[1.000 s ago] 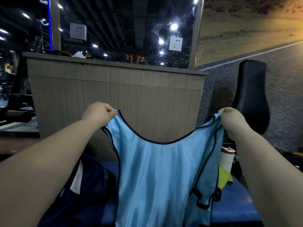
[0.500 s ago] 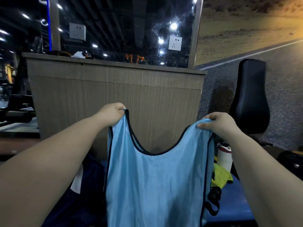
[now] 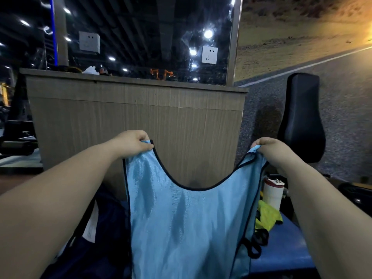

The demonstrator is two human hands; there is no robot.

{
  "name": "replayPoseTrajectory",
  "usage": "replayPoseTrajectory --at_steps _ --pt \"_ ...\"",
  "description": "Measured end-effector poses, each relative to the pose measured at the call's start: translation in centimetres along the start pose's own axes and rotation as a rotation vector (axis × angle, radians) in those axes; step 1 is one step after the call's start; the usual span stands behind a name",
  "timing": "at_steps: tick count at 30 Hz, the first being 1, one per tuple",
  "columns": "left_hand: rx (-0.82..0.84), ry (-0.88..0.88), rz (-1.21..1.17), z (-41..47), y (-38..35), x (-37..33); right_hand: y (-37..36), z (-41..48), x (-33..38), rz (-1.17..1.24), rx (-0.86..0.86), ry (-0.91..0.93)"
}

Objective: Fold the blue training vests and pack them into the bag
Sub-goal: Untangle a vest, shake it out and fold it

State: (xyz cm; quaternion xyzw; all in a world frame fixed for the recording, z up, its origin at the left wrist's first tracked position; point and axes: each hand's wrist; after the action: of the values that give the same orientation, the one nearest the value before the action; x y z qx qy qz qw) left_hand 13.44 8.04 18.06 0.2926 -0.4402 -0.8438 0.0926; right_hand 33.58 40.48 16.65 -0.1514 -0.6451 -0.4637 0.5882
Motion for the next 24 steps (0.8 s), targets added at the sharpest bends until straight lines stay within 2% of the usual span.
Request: replayPoseTrajectory --at_steps 4,10,17,24 --pt "-0.079 -0.06 -0.042 0.1 0.2 -0.8 1.1 -0.1 0.0 0.166 -0.099 0.014" --pt "-0.101 -0.062 -0.07 0.4 0.8 -1.8 1.9 -1.5 -0.1 -0.105 -0.029 0.2" --pt "-0.039 0.023 -0.263 0.5 0.7 -2.7 1.5 -1.1 -0.1 -0.032 -0.037 0.11" --pt "-0.123 0.096 -0.461 1.7 -1.1 -5.1 -0.4 -1.9 1.8 0.101 0.004 0.094"
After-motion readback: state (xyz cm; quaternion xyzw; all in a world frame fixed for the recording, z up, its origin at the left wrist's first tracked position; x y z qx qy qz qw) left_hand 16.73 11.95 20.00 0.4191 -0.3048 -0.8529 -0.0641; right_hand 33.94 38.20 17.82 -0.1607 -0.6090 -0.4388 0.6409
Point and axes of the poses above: each hand's wrist, its own z-axis towards the middle knuckle, its own y-axis out of the back of the hand, x = y × z, and after that the axes turned 15 degrees about -y, right-handed
